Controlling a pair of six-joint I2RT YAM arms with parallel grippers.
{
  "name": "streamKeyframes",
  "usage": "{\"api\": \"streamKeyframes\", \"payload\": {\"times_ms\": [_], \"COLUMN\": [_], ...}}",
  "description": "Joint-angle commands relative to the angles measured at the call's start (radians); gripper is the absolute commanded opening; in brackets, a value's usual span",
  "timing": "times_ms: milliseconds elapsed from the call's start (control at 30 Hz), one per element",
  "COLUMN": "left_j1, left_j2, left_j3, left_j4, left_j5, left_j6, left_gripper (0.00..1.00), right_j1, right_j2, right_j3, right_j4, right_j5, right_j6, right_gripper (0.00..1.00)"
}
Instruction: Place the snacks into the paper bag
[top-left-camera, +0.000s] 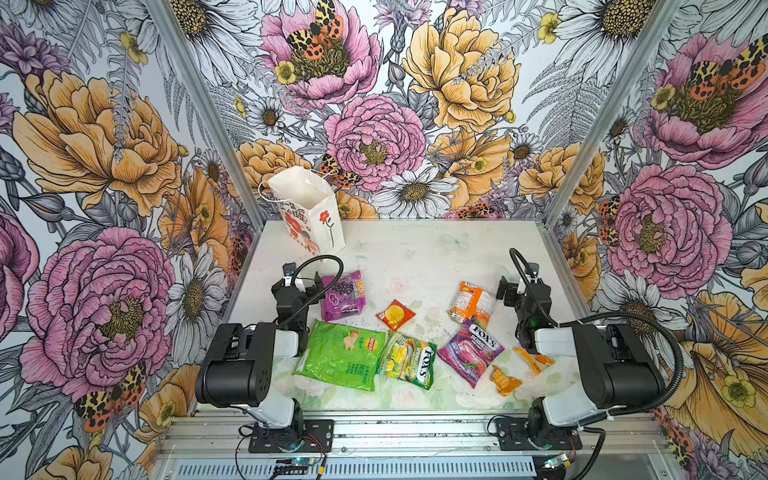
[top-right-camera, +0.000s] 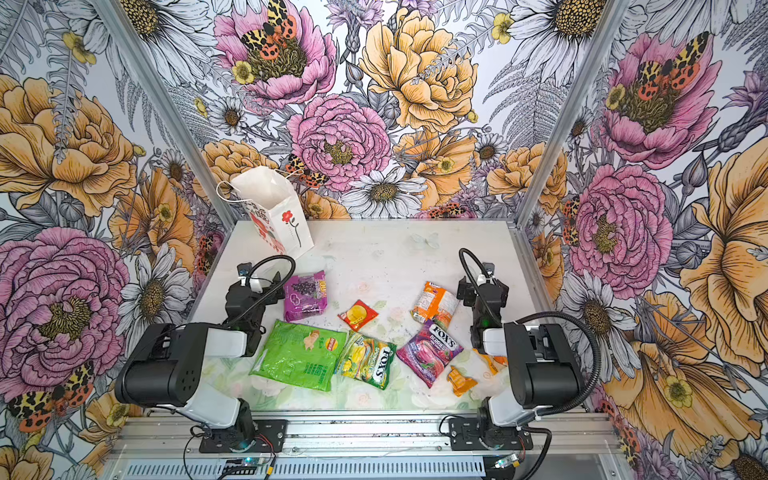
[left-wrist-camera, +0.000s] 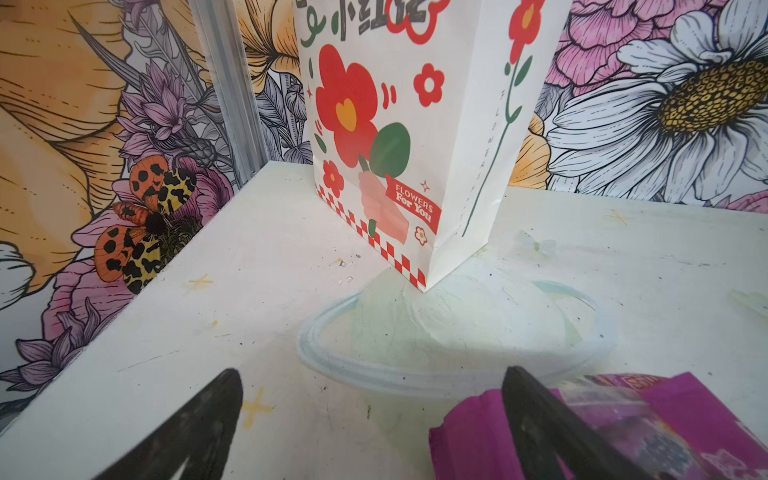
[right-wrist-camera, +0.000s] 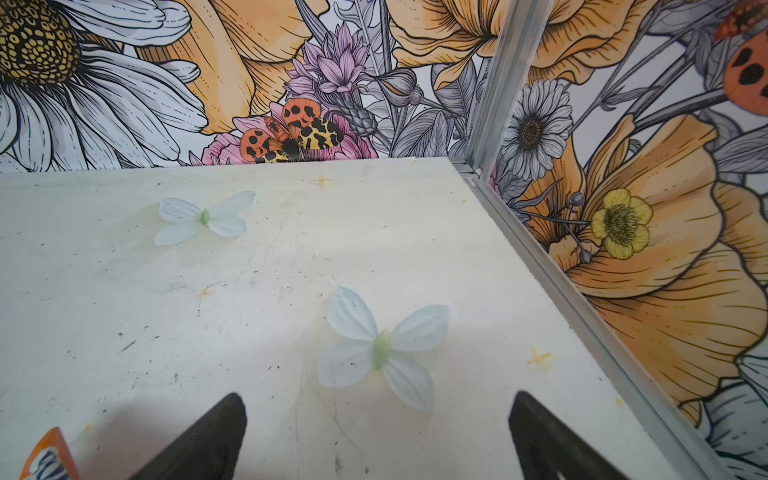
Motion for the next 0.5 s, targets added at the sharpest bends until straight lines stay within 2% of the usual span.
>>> {"api": "streamKeyframes", "payload": {"times_ms": [0,467], "left_j1": [0.01,0.006], "left_j2": [-0.005,-0.005], "left_j3": [-0.011,-0.012], "left_j4": [0.036,0.036], "left_j5": [0.014,0.008], "left_j6": [-0.004,-0.003], "left_gripper": [0.99,0.99], "right_j1": [0.007,0.006], "right_j2": [-0.003,-0.003], "right_j3": [-0.003,-0.003], "right_j4": [0.046,0.046], "right_j5": [0.015,0.012], "right_j6": [0.009,0.011], "right_gripper": [1.0,1.0]}}
